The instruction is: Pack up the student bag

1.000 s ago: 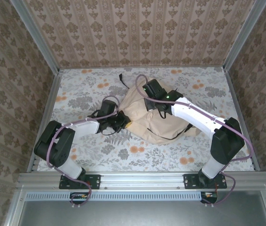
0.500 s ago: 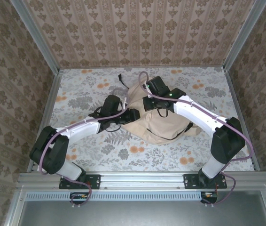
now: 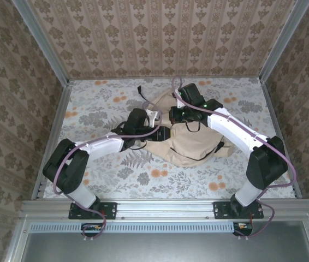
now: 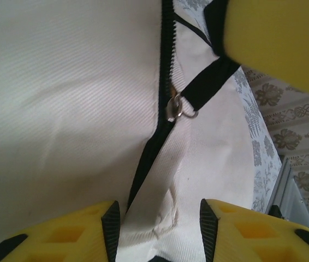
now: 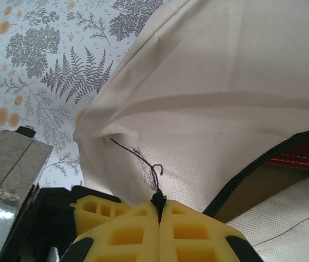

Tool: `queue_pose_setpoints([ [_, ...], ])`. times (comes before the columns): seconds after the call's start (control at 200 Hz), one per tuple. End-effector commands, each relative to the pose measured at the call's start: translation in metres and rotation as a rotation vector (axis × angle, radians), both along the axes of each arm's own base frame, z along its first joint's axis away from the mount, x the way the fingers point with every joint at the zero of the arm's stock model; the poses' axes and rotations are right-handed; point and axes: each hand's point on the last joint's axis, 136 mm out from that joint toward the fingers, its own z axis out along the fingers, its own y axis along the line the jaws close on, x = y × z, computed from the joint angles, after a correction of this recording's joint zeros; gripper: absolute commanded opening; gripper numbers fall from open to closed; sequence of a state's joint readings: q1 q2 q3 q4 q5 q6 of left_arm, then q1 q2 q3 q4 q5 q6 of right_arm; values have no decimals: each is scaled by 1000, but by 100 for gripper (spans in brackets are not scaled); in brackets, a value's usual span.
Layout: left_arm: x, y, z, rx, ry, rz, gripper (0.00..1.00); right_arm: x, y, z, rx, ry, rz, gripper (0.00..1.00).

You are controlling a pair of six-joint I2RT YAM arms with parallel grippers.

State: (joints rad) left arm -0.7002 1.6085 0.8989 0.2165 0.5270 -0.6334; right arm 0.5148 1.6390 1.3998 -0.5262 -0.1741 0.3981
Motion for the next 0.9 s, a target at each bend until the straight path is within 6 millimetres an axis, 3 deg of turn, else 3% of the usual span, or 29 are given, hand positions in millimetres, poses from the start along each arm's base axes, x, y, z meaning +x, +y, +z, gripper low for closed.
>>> queue_pose_setpoints([
  [0.0, 2, -11, 9, -8, -49, -52, 44, 0, 12, 39, 123, -75, 26, 0],
  [0.345, 11, -7, -10, 65, -23, 5, 26, 0, 3, 30, 135, -44, -8, 0],
  [0.61, 9, 0, -16, 112, -36, 11, 0, 3, -9, 23, 94, -46, -54, 0],
  [0.89, -15, 29, -22, 219, -31, -3, 0, 6, -25, 16, 15, -66, -111, 0],
])
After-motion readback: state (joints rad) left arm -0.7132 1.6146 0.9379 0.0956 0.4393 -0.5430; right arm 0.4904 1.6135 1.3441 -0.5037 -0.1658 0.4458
